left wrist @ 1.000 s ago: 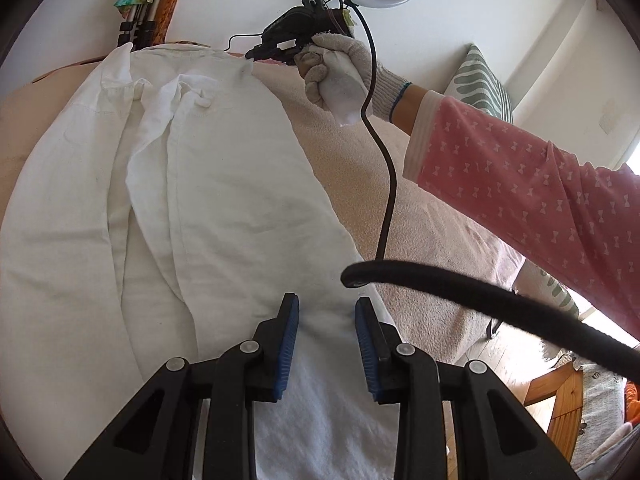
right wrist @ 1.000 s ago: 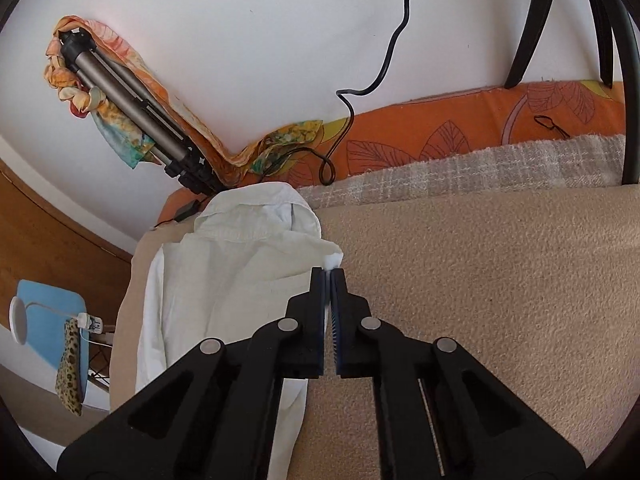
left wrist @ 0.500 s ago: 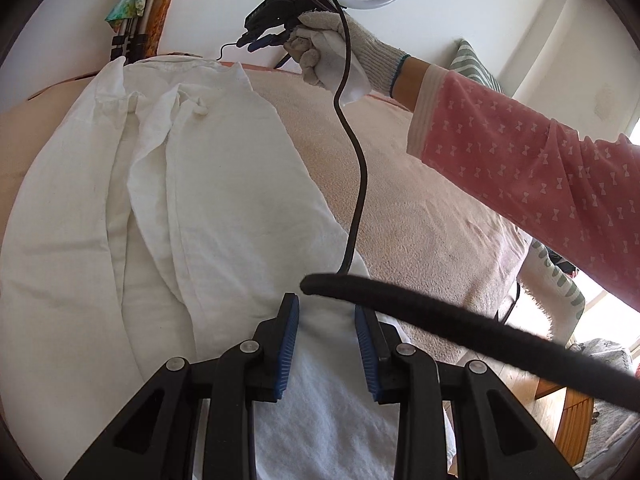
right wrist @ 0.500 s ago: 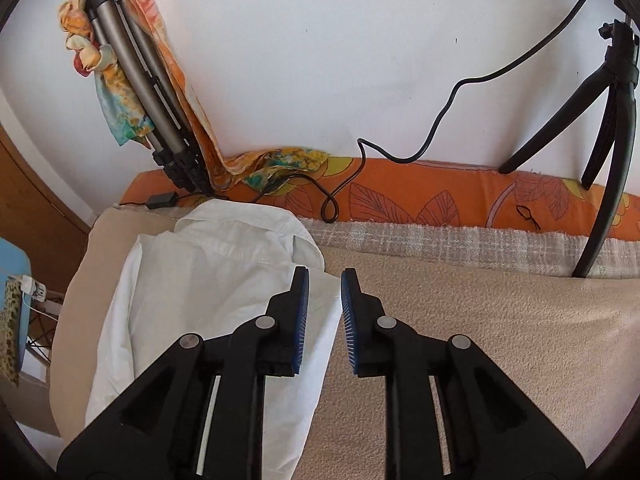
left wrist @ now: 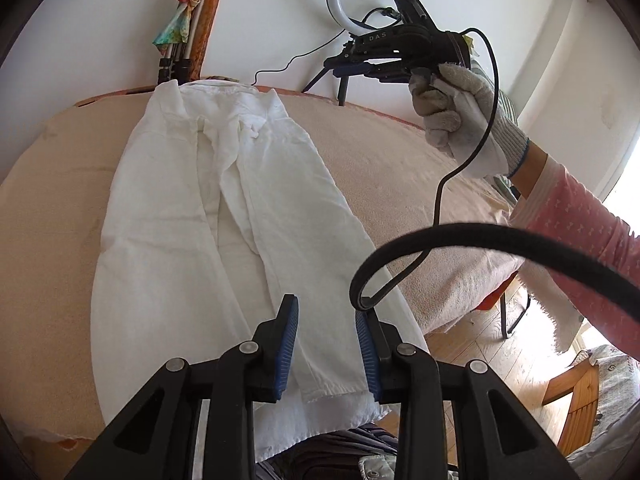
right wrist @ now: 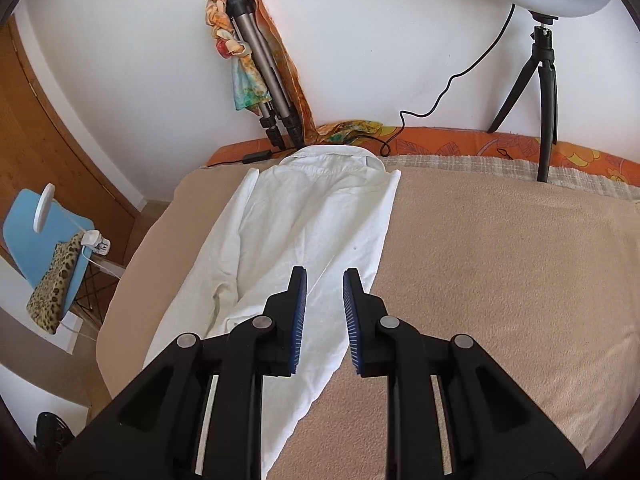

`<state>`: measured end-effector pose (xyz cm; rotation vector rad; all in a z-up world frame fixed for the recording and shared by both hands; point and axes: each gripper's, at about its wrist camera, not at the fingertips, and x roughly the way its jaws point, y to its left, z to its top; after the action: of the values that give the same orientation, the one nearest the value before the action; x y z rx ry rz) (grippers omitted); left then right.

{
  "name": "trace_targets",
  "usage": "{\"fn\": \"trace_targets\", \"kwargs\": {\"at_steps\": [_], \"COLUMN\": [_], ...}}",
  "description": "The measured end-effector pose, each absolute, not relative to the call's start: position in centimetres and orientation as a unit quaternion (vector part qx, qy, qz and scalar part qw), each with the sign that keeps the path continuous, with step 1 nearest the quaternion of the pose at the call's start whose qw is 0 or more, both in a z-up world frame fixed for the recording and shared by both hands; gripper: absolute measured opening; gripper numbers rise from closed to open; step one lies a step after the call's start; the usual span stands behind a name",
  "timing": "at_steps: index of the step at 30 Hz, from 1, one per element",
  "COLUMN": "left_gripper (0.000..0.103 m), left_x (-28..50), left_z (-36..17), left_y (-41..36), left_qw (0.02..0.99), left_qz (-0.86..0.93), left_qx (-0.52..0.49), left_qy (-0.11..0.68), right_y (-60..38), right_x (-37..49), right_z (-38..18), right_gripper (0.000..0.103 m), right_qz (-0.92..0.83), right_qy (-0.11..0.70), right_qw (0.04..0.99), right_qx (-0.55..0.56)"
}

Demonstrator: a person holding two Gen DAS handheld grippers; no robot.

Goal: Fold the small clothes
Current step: 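Move both grippers to the shirt hem end of the strip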

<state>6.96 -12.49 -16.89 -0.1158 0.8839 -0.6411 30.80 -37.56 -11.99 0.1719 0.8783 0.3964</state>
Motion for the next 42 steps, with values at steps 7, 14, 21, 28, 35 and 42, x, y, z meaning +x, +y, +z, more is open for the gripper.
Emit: {"fn": "trace_targets", "kwargs": {"at_steps": [7, 14, 21, 28, 35, 42], "left_gripper": [0.035, 0.035, 0.031, 0.03, 0.046, 0.057], "left_x": [4.6, 4.9, 9.5, 9.3, 5.1, 5.4], "left_z": [-15.6, -15.1, -15.9, -20.7, -21.7, -23.5], "left_y": [-6.0, -1.9, -2.2, -4.1, 0.0, 2.9], "left_qw": [0.884, 0.901, 0.895, 0.866, 0.858, 0.817], "left_qz": [-0.245, -0.216, -0.241, -0.233, -0.211, -0.206], "left_qx": [-0.06, -0.056, -0.062, 0.003, -0.058, -0.18], "left_qy": [0.395, 0.373, 0.371, 0.442, 0.465, 0.507], "right_y": [-37.6, -35.4, -32.5, -31.0, -33.0, -33.2], "right_x": [20.1, 11.8, 7.0, 4.7, 1.9, 2.0], "right_z": [-12.0, -14.9, -20.2, -23.1, -23.3, -24.6], "right_gripper": [0.02, 0.02, 0.02, 0.02, 0.037, 0.06], "right_qz": [0.194, 0.192, 0.193, 0.164, 0.164, 0.146], "right_qy": [0.42, 0.444, 0.477, 0.5, 0.524, 0.537], "right_qw": [0.878, 0.867, 0.845, 0.844, 0.829, 0.822], "right_qx": [0.119, 0.121, 0.146, 0.106, 0.111, 0.122]}}
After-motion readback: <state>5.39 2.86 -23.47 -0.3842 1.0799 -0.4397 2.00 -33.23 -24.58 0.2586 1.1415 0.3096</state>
